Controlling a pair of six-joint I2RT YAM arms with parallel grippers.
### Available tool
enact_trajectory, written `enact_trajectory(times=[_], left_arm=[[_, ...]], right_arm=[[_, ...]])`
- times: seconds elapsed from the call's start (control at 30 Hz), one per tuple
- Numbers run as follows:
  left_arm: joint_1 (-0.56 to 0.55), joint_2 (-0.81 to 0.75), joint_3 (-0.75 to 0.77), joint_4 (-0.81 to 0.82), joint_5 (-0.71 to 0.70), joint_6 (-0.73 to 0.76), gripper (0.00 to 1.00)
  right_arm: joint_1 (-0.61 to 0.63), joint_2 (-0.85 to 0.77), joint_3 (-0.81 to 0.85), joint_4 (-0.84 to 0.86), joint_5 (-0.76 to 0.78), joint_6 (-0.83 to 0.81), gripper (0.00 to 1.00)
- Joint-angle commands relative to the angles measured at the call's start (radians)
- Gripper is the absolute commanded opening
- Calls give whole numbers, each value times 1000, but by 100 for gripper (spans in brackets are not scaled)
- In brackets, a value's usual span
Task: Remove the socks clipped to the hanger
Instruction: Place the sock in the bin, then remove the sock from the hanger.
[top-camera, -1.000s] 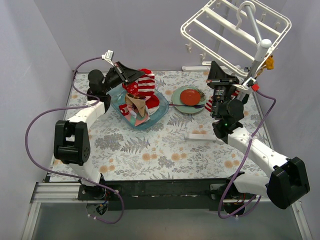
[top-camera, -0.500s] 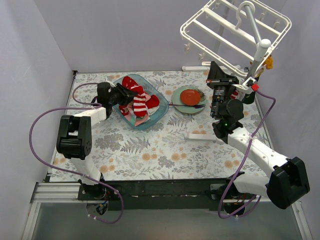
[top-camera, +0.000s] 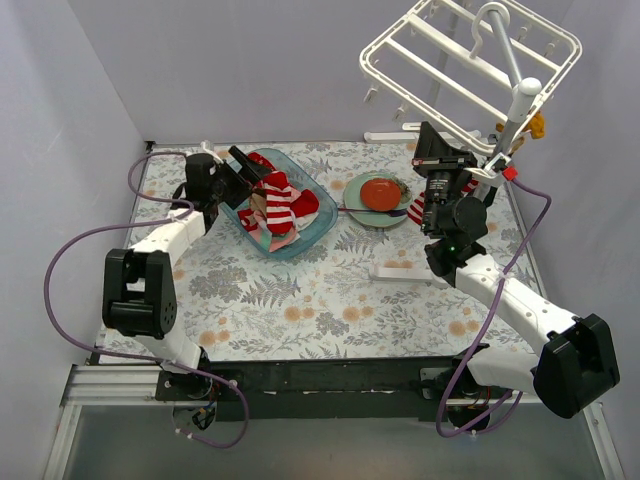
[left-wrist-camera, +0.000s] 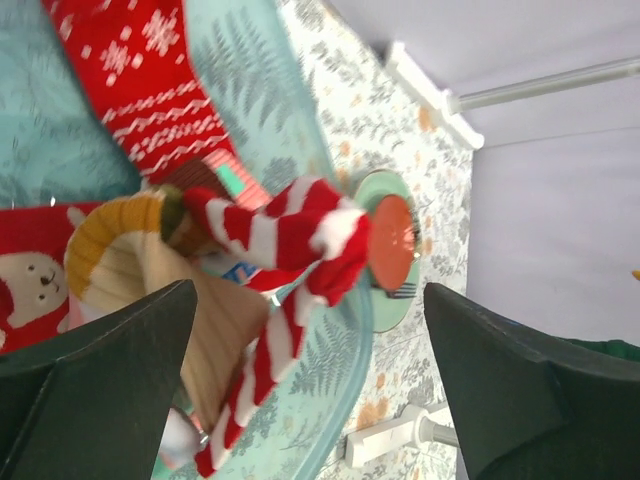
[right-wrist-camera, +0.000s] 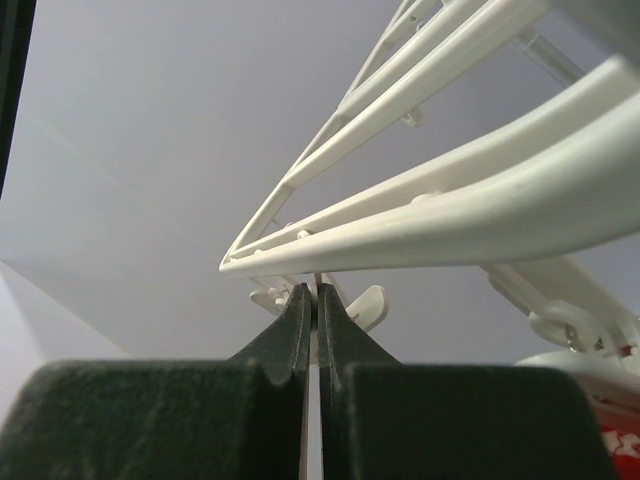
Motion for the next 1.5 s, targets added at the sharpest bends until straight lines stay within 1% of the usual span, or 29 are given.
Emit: enact_trajectory(times=[0.0, 0.17, 0.23, 0.27, 0.37, 0.4, 0.43, 0.47, 0.5, 0.6, 0.7, 0.73, 0.77, 0.8, 0.83, 0.97, 1.1, 1.13, 1.23, 1.33, 1.47], left_arm=[[4, -101, 55, -62, -50, 67, 98], [4, -149, 68, -88, -98, 108, 97], [-1, -172, 69, -74, -81, 124, 94], [-7, -184, 65, -39, -61, 133, 91], [-82, -220, 84, 29, -15, 196, 88], [-146, -218, 91, 44, -3, 241, 88], [-178, -217, 94, 64, 2, 266, 88], [-211, -214, 94, 120, 10, 285, 88], [-264, -197, 85, 157, 49, 304, 87], [-335, -149, 77, 297, 164, 338, 84], [-392, -71, 78, 426, 232, 364, 83], [-401, -25, 92, 455, 264, 366, 83], [-439, 24, 115, 517, 310, 372, 82], [-449, 76, 146, 536, 336, 377, 82], [-473, 96, 163, 555, 350, 380, 82], [-527, 196, 250, 592, 398, 391, 81], [-567, 283, 340, 583, 425, 400, 81], [-571, 297, 351, 617, 434, 388, 81], [-582, 349, 393, 639, 442, 354, 82], [-600, 403, 429, 619, 435, 371, 81], [-616, 441, 453, 645, 404, 371, 81]], right_arm=[[-1, 10, 48, -28, 2, 19, 1], [-1, 16, 63, -49, -4, 26, 1], [1, 19, 72, -65, -9, 29, 1], [-1, 21, 75, -69, -12, 29, 1], [-1, 20, 90, -98, -16, 36, 1], [-1, 20, 94, -103, -17, 39, 1], [-1, 18, 97, -109, -20, 45, 1], [-1, 16, 104, -126, -26, 49, 1], [-1, 15, 110, -138, -32, 52, 1], [-1, 10, 130, -178, -56, 72, 1], [-1, 4, 146, -236, -81, 98, 1], [-1, 1, 144, -241, -87, 102, 1], [-1, -8, 143, -264, -98, 113, 1], [-1, -16, 140, -267, -101, 113, 1], [-1, -19, 140, -273, -102, 113, 1], [-1, -37, 140, -303, -105, 111, 1], [-1, -54, 143, -321, -106, 102, 1], [-1, -60, 144, -327, -101, 101, 1], [1, -79, 135, -326, -89, 93, 1], [-1, -86, 143, -332, -92, 85, 1], [-1, -86, 153, -350, -105, 95, 1]])
